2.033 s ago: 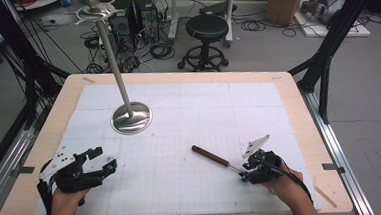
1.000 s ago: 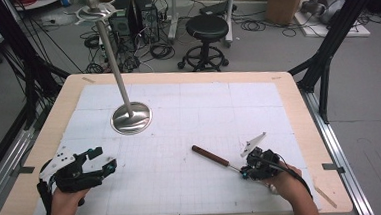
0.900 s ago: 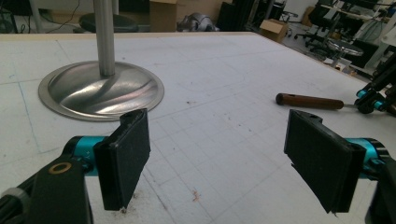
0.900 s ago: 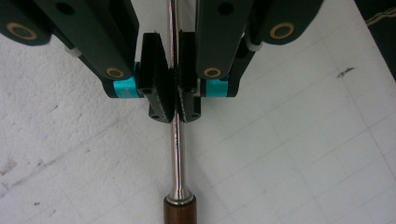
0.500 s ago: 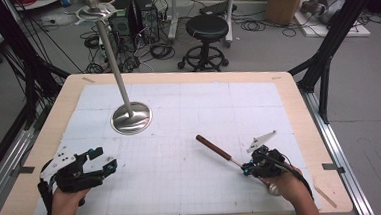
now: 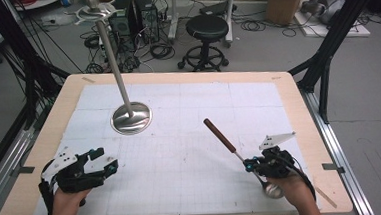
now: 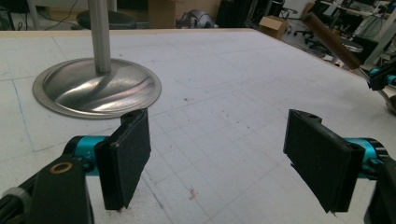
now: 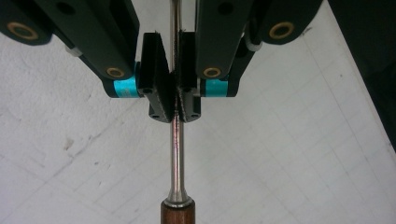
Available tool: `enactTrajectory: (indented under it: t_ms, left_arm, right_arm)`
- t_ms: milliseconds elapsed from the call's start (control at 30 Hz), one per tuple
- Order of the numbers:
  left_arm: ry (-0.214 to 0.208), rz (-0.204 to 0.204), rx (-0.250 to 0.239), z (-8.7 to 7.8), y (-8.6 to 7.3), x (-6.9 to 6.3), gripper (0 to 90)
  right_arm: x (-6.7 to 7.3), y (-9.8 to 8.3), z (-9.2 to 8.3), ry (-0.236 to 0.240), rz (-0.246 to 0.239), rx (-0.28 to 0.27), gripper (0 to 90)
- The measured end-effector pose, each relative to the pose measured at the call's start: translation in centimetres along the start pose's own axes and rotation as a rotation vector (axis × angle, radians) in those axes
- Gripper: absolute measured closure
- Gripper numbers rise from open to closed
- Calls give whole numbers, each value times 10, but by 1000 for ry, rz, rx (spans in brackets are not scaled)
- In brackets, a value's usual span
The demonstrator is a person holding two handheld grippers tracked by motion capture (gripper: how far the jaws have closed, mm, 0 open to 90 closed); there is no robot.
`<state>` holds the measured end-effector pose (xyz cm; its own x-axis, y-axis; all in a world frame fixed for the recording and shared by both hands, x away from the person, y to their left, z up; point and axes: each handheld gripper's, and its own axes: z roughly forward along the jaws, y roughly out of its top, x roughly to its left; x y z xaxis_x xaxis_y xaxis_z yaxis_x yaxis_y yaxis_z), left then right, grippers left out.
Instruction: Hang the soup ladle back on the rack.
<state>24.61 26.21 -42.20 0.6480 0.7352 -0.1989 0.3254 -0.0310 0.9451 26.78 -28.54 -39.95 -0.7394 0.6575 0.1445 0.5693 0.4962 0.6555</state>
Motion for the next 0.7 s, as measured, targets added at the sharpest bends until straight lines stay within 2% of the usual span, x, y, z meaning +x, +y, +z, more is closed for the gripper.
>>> enactTrajectory:
  t_ms: [200,400,567,700]
  left_arm:
    - [3,-3,-4,0,0,0,235]
    - [1,4,0,1,0,-2,235]
    - [-1,5,-1,1,0,-2,236]
    - [-12,-7,-29,-1,2,-5,266]
  right_arm:
    - [4,-4,-13,12,31,-113,840]
    - [5,-7,-21,29,44,-192,840]
    - [7,-6,-21,41,45,-223,839]
    - [12,-1,-20,54,28,-247,840]
